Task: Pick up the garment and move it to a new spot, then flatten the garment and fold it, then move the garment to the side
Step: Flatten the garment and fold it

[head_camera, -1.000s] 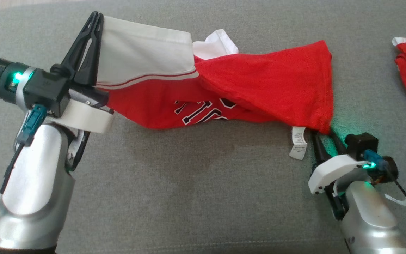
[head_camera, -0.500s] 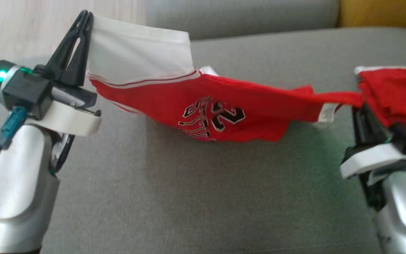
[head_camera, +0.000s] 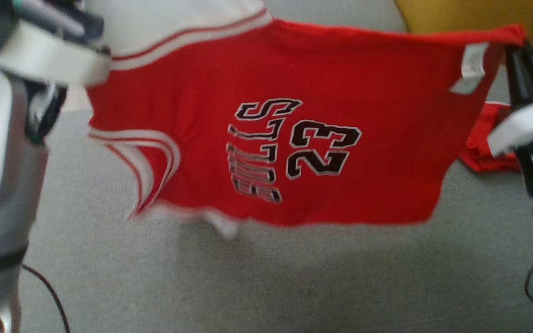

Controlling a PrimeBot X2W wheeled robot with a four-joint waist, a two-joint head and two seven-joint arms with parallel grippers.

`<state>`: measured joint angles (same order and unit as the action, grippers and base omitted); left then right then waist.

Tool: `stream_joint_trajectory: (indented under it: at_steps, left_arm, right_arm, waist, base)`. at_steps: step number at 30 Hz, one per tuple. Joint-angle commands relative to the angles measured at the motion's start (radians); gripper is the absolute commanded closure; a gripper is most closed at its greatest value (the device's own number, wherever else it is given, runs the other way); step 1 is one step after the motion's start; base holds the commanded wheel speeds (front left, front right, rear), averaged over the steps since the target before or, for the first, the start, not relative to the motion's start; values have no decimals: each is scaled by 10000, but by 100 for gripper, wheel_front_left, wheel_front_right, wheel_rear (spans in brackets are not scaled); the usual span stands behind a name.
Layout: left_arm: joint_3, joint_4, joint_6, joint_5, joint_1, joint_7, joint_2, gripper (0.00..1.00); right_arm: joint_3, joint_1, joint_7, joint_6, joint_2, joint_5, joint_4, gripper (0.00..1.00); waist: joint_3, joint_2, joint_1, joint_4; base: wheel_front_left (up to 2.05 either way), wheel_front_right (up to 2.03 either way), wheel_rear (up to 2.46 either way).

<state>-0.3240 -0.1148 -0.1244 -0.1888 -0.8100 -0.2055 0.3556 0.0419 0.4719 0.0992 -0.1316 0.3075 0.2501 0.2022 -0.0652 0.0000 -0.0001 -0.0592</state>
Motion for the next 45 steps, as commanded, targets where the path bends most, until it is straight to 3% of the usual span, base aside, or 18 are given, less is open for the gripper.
stream_joint_trajectory:
  at_steps: [1,8,15,21,23,26,32,39,45]
  left_arm:
    - [257,-177,-21,-60,-816,129,445,100]
    - [-1044,-2705,-58,-308,-3463,29,488,100]
    - [-1594,-4434,-35,151,-6392,-521,330,100]
    - [-549,-3322,551,382,-7726,-559,139,100]
    - [-180,-2588,470,296,-7606,-560,76,100]
    - [536,-1403,118,-386,-6366,-561,-196,100]
    - [1024,-392,-42,-935,-3437,-562,-465,100]
    - [509,713,-60,-1313,926,-562,-313,100]
    - [479,1282,-61,-1046,4346,-562,-298,100]
  right_arm:
    - [291,849,298,9,36,199,-124,100]
    - [957,3559,1304,9,-124,712,1903,100]
    - [1159,6593,120,9,-177,7,3915,100]
    - [477,8556,-1485,9,-211,-1107,5160,100]
    - [298,8856,-1758,9,-241,-1432,5437,100]
    - [226,8775,-2144,9,-264,-2011,5930,100]
    - [256,7651,-2727,9,-281,-2179,6566,100]
    - [255,5178,-3246,9,-177,-1772,7023,100]
    - [328,2739,-3355,9,-46,-944,6660,100]
  waist:
    - [214,0,1,-4]
    - [1794,0,1,-27]
    - [3536,0,1,70]
    - [4540,0,1,257]
    - [4861,0,1,392]
    - [5306,0,1,668]
    - [5266,0,1,1016]
    - [4200,0,1,1163]
    - [3055,0,1,1104]
  base:
    - [0,0,0]
    - [0,0,0]
    - [0,0,0]
    - [0,0,0]
    - [0,0,0]
    - [0,0,0]
    - [0,0,0]
    - [0,0,0]
    - [0,0,0]
